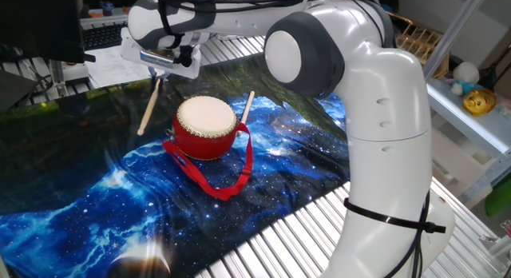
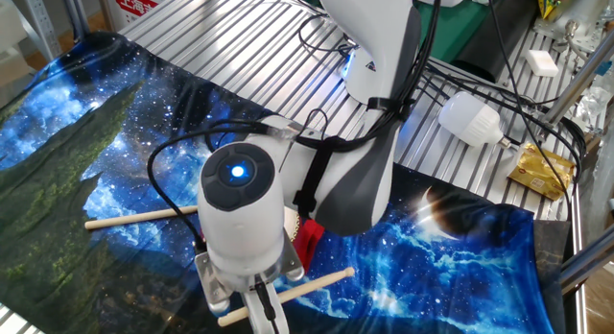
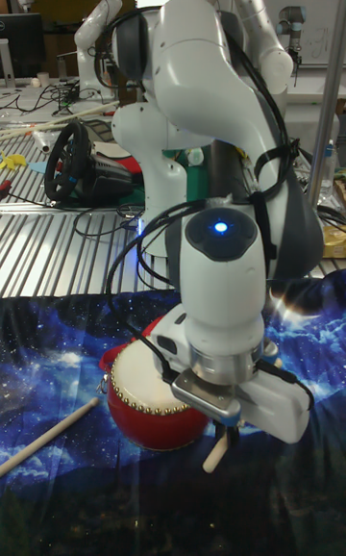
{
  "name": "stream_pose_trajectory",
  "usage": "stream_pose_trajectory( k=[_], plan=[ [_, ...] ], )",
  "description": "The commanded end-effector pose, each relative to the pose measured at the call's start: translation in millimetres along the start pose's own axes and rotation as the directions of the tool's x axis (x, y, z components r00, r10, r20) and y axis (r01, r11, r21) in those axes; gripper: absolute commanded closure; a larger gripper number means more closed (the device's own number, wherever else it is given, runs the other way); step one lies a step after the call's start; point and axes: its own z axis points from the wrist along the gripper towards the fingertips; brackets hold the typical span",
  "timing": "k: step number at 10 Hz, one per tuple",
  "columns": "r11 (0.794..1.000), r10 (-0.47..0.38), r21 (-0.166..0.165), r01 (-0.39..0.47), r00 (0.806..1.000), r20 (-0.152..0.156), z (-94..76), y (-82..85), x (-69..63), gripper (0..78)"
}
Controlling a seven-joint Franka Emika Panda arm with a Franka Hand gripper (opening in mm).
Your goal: Play the drum
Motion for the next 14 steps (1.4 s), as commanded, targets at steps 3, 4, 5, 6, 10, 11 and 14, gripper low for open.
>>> stream_pose_trajectory(
  k=[3,4,5,6,10,11,14],
  plan=[
    [0.999,-0.045,0.012,0.046,0.999,-0.02,-54.7,-33.4,-21.4,76.4],
    [0.999,-0.046,0.013,0.047,0.999,-0.02,-56.4,-35.6,-23.3,76.4],
    [0.999,-0.047,0.013,0.047,0.999,-0.019,-61.9,-41.9,-28.6,76.4],
    [0.998,-0.052,0.016,0.053,0.998,-0.018,-63.8,-46.3,-31.5,76.4],
    [0.994,-0.103,0.016,0.104,0.994,-0.02,-66.7,-68.0,-49.7,76.4],
    [0.993,-0.12,0.016,0.121,0.993,-0.02,-66.6,-72.8,-55.0,76.4],
    [0.984,-0.177,0.027,0.177,0.984,-0.005,-64.8,-84.5,-70.0,76.4]
  ],
)
